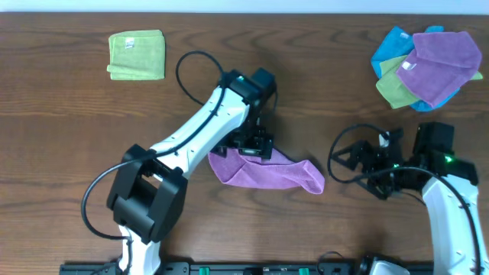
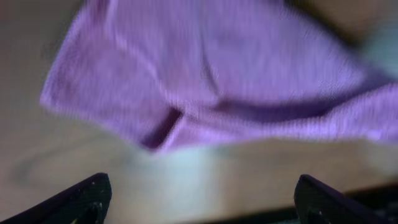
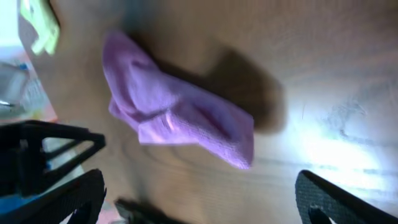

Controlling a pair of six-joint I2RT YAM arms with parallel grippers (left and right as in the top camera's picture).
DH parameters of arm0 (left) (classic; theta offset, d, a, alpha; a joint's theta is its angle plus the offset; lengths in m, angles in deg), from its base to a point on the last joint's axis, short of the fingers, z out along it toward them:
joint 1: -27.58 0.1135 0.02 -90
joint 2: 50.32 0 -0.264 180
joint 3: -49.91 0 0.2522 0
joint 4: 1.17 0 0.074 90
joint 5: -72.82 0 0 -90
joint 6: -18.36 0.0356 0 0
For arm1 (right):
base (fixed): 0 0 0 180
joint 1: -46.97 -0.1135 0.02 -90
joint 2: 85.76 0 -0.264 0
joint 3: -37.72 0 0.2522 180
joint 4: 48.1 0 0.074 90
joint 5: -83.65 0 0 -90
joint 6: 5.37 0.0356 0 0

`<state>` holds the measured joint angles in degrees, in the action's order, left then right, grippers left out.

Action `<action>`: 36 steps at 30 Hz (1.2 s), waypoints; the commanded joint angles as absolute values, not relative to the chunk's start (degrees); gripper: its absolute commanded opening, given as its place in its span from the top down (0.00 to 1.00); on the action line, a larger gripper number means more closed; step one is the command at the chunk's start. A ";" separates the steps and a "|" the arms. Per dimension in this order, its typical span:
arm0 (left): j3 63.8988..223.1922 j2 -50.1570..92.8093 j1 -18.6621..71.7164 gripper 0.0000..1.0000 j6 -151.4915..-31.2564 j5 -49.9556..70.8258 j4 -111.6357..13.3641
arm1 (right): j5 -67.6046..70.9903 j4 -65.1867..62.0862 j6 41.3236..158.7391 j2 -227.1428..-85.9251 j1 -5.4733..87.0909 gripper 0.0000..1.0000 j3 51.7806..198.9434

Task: Fold the cloth
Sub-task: 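Lay the purple cloth down on the table with the left gripper, then reach the right gripper to the cloth's right corner and grasp it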

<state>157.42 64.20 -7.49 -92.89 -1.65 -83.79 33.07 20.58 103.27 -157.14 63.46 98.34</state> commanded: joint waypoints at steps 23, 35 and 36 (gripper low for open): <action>140.79 63.70 0.99 0.05 -90.93 12.25 -56.21 | 33.09 2.00 117.63 -156.85 57.39 0.01 98.31; 140.20 63.76 0.99 0.05 -91.60 9.36 -52.18 | 33.09 -1.41 117.63 -156.85 57.39 0.01 98.31; 140.14 63.78 0.97 0.05 -91.58 8.49 -52.36 | 33.09 -1.41 117.63 -156.85 57.39 0.01 98.31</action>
<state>140.84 64.20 0.88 -91.25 10.68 -52.14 32.65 -1.23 117.10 -157.16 57.87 98.34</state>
